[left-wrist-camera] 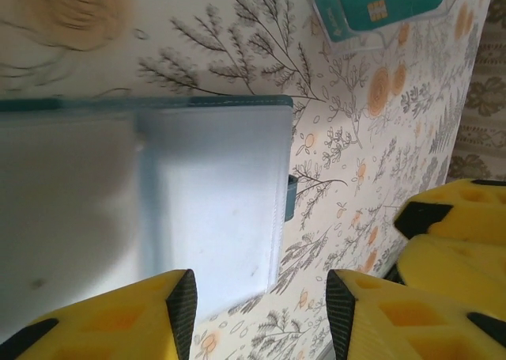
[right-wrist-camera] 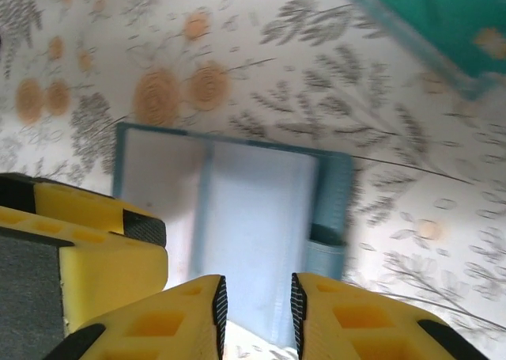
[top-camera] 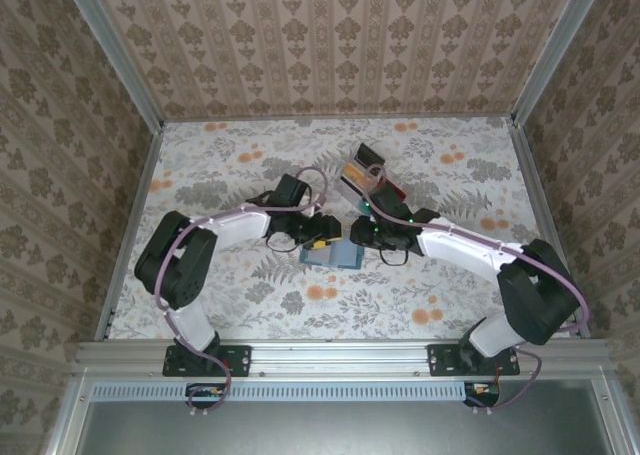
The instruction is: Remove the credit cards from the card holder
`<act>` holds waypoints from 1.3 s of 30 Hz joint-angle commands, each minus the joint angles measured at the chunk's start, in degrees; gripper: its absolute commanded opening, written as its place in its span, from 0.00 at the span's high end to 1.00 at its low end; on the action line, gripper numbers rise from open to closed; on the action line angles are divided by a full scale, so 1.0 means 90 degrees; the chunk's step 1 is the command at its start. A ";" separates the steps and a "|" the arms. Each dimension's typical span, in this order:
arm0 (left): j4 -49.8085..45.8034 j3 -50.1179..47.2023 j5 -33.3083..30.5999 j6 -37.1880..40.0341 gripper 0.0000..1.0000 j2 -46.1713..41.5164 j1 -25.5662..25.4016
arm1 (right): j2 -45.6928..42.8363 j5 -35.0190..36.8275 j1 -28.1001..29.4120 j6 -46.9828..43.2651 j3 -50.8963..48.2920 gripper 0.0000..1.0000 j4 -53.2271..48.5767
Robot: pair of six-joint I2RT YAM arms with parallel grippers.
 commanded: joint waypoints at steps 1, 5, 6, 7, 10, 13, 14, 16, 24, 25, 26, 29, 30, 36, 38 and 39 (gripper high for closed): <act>-0.0430 -0.0271 -0.0296 0.0187 0.50 -0.0590 0.0341 | 0.0586 -0.0410 0.0263 -0.0197 0.0512 0.63 -0.0143; -0.0959 -0.0620 -0.0689 0.0265 0.46 -0.0975 0.0849 | 0.1308 -0.0343 0.0503 -0.0229 0.1116 0.52 -0.0637; -0.0977 -0.0720 -0.0708 0.0239 0.45 -0.1058 0.0962 | 0.1494 -0.0320 0.0529 -0.0244 0.1271 0.50 -0.0749; -0.0997 -0.0813 -0.0731 0.0198 0.44 -0.1148 0.0979 | 0.1648 -0.0307 0.0563 -0.0244 0.1405 0.47 -0.0840; -0.1040 -0.0982 -0.0699 0.0141 0.40 -0.1321 0.1324 | 0.2184 -0.0189 0.0582 -0.0250 0.1815 0.37 -0.1113; -0.0947 -0.1070 -0.0566 0.0075 0.39 -0.1368 0.1335 | 0.2566 -0.0108 0.0588 -0.0358 0.2190 0.37 -0.1449; -0.0907 -0.1103 -0.0513 0.0052 0.38 -0.1370 0.1340 | 0.2671 -0.0100 0.0580 -0.0370 0.2273 0.37 -0.1526; -0.0881 -0.1160 -0.0523 0.0035 0.38 -0.1363 0.1340 | 0.2866 -0.0028 0.0590 -0.0380 0.2409 0.38 -0.1770; -0.0676 -0.1217 -0.0319 0.0032 0.42 -0.1303 0.1205 | 0.3377 0.0394 0.0605 -0.0198 0.2501 0.53 -0.2233; -0.0674 -0.1222 -0.0309 0.0043 0.43 -0.1296 0.1164 | 0.3403 0.0424 0.0605 -0.0186 0.2485 0.56 -0.2253; -0.0671 -0.1218 -0.0299 0.0055 0.44 -0.1278 0.1141 | 0.3412 0.0449 0.0603 -0.0175 0.2458 0.57 -0.2259; -0.0617 -0.1177 -0.0243 0.0064 0.46 -0.1177 0.1058 | 0.3437 0.0494 0.0608 -0.0156 0.2360 0.59 -0.2230; -0.0603 -0.1152 -0.0233 0.0068 0.48 -0.1114 0.0965 | 0.3442 0.0507 0.0603 -0.0156 0.2335 0.59 -0.2221; -0.0565 -0.0916 -0.0259 0.0080 0.51 -0.0793 0.0628 | 0.3411 0.0475 0.0603 -0.0156 0.2205 0.61 -0.2111; -0.0547 -0.0851 -0.0268 0.0057 0.52 -0.0656 0.0572 | 0.3365 0.0456 0.0608 -0.0156 0.2155 0.63 -0.2038; -0.0530 -0.0829 -0.0260 0.0057 0.52 -0.0611 0.0543 | 0.3335 0.0452 0.0601 -0.0156 0.2128 0.64 -0.2014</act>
